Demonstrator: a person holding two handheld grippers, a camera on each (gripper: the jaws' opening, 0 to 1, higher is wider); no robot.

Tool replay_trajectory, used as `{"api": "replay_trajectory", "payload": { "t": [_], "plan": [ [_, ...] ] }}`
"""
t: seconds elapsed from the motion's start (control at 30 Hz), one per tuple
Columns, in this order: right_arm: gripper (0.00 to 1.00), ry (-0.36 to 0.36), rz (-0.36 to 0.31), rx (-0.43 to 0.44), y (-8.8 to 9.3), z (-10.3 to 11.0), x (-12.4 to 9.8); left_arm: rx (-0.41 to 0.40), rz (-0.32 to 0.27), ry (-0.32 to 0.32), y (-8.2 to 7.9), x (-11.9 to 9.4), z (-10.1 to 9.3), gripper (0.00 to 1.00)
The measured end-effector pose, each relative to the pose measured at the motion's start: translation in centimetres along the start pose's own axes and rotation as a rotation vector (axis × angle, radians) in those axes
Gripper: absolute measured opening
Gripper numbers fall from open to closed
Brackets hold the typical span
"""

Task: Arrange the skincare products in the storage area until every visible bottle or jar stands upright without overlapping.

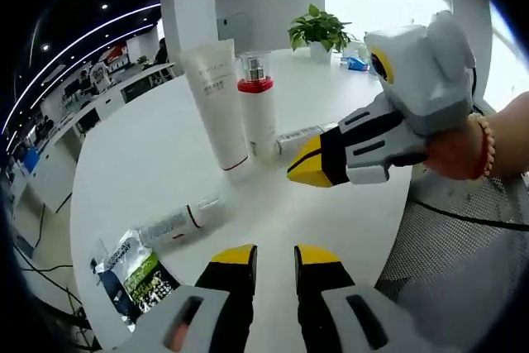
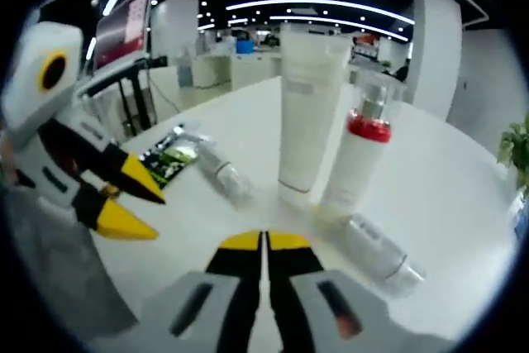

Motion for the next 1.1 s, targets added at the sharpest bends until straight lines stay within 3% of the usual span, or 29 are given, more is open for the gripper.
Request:
{"api": "replay_trajectory", "payload": {
  "t": [0.1, 0.33, 0.63, 0.87, 0.97, 1.03, 1.1],
  "plan": [
    [0.02, -0.016, 0.010, 0.021, 0.1, 0.2, 0.0, -0.004, 0.003, -0.003, 0.1, 0.0, 0.1, 0.19],
    [0.15, -0.056, 0.045, 0.023, 0.4, 0.9, 0.2, -0.030, 0.009, -0.025, 0.4, 0.1, 0.8, 0.19],
    [0.27, -0.138, 0.018, 0.039, -0.5, 2.1, -0.1, -0.110, -0.019, -0.133, 1.0, -0.5, 3.4, 0.25],
    [0.37, -0.191, 0.011, 0.071, -1.4, 2.7, -0.4, -0.320, -0.100, -0.169, 1.2, -2.0, 6.5, 0.28],
    [0.39, -0.210, 0.000, 0.060, -2.0, 3.1, -0.5, -0.325, -0.100, -0.172, 1.2, -2.3, 7.4, 0.28],
    [0.41, -0.223, -0.012, 0.051, -2.1, 3.5, -0.6, -0.270, -0.060, -0.194, 1.5, -2.4, 8.4, 0.29],
    [0.42, -0.235, 0.003, 0.051, -2.0, 3.7, -0.5, -0.208, -0.064, -0.194, 1.3, -2.1, 9.3, 0.30]
  ]
}}
Point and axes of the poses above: the point that each gripper's makers call its tool centre point, and the gripper's own axes: x roughly forward along the fingers, z roughly to its left, y roughly out of its underside, the point moved 6 cm from there along -x, roughly backward along the fingers, and after that the axes turned 14 degrees about x, right-handed, at the moved point
